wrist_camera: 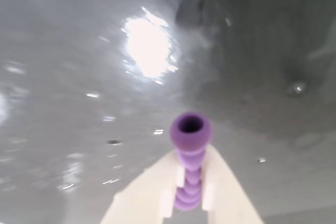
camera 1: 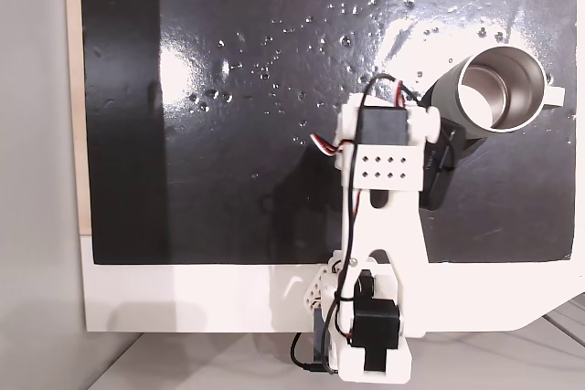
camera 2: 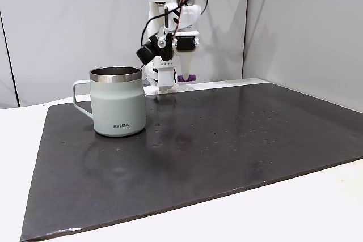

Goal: Grasp a pengrip and put it in the cup.

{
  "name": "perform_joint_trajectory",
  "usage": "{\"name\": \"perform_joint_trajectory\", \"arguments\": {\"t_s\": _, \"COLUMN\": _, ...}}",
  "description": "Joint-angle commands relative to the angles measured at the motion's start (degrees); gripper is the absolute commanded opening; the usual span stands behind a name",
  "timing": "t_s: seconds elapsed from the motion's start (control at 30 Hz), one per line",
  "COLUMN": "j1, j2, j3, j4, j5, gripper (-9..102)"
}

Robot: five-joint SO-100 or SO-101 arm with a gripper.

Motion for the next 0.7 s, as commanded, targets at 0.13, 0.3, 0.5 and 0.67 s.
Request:
{"name": "perform_joint_trajectory", "arguments": {"t_s": 0.13, "j1": 11.87, "j2": 7.47, "j3": -11.69, "j4": 4.92, "j5": -11.95, "gripper": 0}}
{"name": "perform_joint_trajectory", "arguments": {"t_s": 0.3, "j1": 17.31, "j2": 7.56, "j3": -18.54, "j4": 7.29, "j5": -16.79, "gripper": 0}}
{"name": "perform_joint_trajectory", "arguments": {"t_s": 0.5, "j1": 23.91, "j2": 7.12, "j3": -23.38, "j4": 3.96, "j5": -23.03, "gripper": 0}}
{"name": "perform_joint_trajectory", "arguments": {"t_s": 0.67, "j1": 28.39, "j2": 5.45, "j3": -23.38, "j4": -2.02, "j5": -27.25, "gripper": 0}}
